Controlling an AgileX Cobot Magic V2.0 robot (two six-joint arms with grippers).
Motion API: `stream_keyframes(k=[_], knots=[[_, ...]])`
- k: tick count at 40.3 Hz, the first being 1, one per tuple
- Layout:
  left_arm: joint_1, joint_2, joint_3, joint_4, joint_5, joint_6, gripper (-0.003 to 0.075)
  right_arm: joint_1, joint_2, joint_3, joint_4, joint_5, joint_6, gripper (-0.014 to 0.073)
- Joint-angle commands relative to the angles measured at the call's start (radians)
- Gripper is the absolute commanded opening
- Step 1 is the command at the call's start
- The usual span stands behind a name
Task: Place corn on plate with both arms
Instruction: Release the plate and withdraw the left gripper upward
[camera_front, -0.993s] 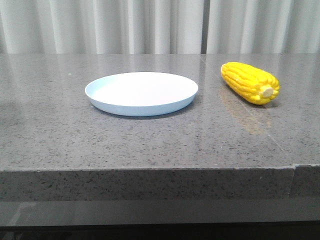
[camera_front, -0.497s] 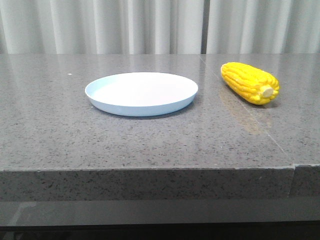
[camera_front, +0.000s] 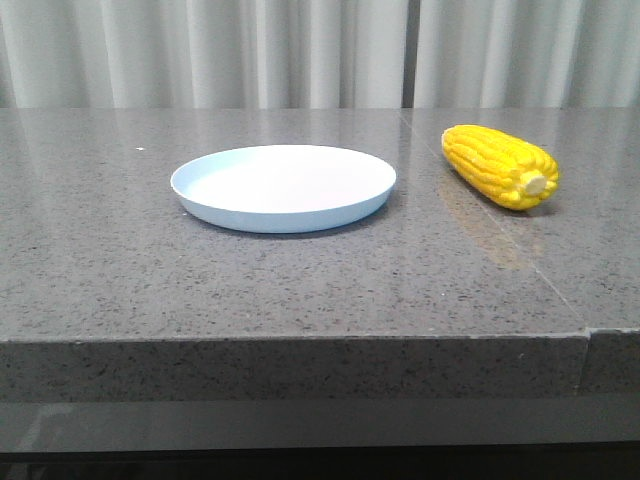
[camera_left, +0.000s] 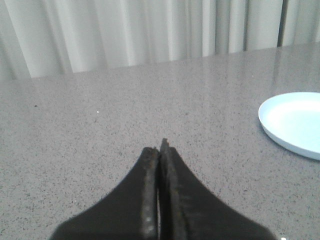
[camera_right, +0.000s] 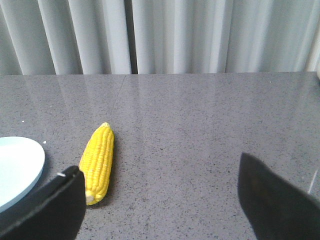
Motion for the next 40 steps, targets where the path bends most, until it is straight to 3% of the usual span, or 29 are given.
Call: stream_keyframes(k=[1,20,28,40], knots=[[-0.008,0.005,-0.025,-0.004,-0.071,0.001,-0.0020,-0.006,0.013,-0.035,-0.002,-0.074,-0.004,0.0643],[-0.008,0.005,-0.025,-0.004,-0.071,0.001,-0.0020,-0.006,0.034,-0.048,-0.002,-0.100,-0.004,0.0643],[-0.008,0.005,-0.025,-0.004,-0.071,0.001,-0.0020,-0.006,0.267,-0.176,0.000,-0.058,-0.004,0.0643],[-0.008,0.005,-0.025,-0.004,-0.071,0.001,-0.0020,0.042,0.678,-0.443,0.103,0.168,-0.004,0.0643]])
